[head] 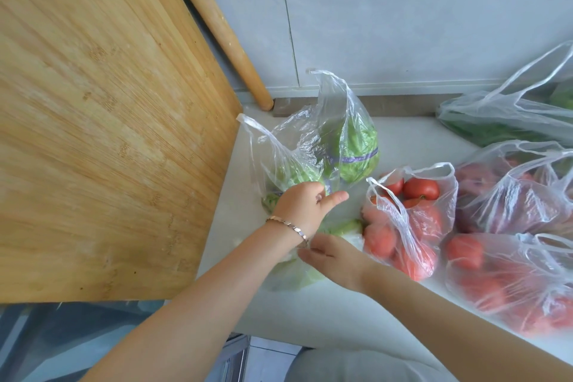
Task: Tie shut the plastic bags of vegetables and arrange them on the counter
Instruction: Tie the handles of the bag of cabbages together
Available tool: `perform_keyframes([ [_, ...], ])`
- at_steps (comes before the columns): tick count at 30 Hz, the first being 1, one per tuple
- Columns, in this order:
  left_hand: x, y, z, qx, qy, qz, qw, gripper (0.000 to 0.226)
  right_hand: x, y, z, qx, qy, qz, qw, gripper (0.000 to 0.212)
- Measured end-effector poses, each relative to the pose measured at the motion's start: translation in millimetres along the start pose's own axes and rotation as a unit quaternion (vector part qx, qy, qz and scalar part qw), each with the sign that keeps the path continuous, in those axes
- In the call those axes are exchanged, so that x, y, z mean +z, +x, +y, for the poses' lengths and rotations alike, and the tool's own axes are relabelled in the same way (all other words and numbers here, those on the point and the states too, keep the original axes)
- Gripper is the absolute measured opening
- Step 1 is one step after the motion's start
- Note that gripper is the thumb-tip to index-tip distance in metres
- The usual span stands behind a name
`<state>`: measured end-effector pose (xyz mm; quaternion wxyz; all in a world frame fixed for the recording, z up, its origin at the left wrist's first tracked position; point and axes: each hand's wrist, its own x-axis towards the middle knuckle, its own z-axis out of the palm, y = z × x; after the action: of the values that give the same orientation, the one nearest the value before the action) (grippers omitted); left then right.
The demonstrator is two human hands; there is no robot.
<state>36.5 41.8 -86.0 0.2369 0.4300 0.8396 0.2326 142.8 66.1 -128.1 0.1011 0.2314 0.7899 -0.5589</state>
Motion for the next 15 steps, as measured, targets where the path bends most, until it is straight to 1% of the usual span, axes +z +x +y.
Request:
perform_keyframes([
  [2,3,1,2,-0.008,-0.051,-0.015,0.999,0.048,-1,0,2,0.014,0.034,0.011,0.999,0.041],
  [4,3,-4,-1,-0.015,-0.077,-0.026,0.997,0.031,-1,-2,5,0.033,0.087,0.027,0.995,0.038],
  [5,3,-9,-4,-0.02,-0.073,-0.039,0.996,0.029,-1,-3,7,0.042,0.108,0.033,0.993,0.036],
  [8,10,-27,-20,-0.043,-0.019,-0.082,0.995,0.042,-1,-6,12,0.059,0.175,0.049,0.982,0.03],
  [11,21,-39,-32,-0.037,0.042,-0.084,0.995,0.042,-2,-5,15,0.055,0.222,0.096,0.969,0.027],
  [13,25,-42,-37,-0.02,0.026,-0.074,0.997,0.042,-2,-4,20,0.064,0.233,0.139,0.96,0.031],
  [15,26,-45,-40,-0.023,-0.04,-0.072,0.996,0.036,0,-5,24,0.065,0.246,0.167,0.953,0.039],
])
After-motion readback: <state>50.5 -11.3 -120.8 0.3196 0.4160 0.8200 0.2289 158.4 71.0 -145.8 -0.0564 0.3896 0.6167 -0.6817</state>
